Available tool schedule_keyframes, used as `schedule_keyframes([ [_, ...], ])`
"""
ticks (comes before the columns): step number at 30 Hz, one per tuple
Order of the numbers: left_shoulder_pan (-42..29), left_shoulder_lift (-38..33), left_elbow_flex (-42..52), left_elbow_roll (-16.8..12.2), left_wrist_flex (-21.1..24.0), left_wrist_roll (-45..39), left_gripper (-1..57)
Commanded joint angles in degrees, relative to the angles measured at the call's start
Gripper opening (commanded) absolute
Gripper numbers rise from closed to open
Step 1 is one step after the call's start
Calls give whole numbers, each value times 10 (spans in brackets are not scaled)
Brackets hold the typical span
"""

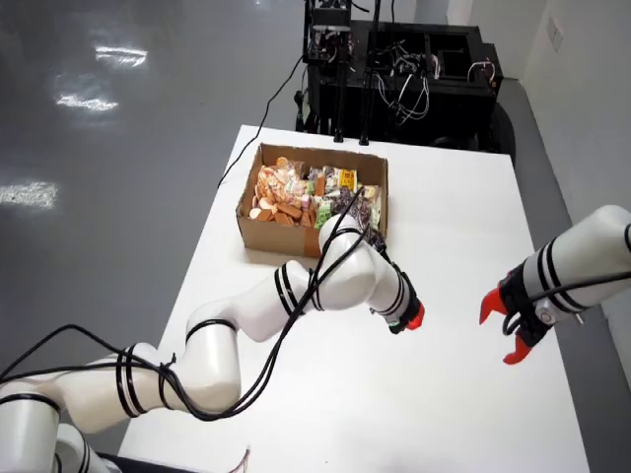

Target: Grasp a snack and put it in the bin.

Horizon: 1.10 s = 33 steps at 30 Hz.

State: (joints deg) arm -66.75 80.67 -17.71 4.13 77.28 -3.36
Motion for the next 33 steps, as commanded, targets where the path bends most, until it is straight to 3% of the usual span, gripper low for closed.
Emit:
schedule_keyframes([
  [1,1,0,0,0,-1,-1,-4],
  [33,2,5,-8,0,-2,-6,-4],
])
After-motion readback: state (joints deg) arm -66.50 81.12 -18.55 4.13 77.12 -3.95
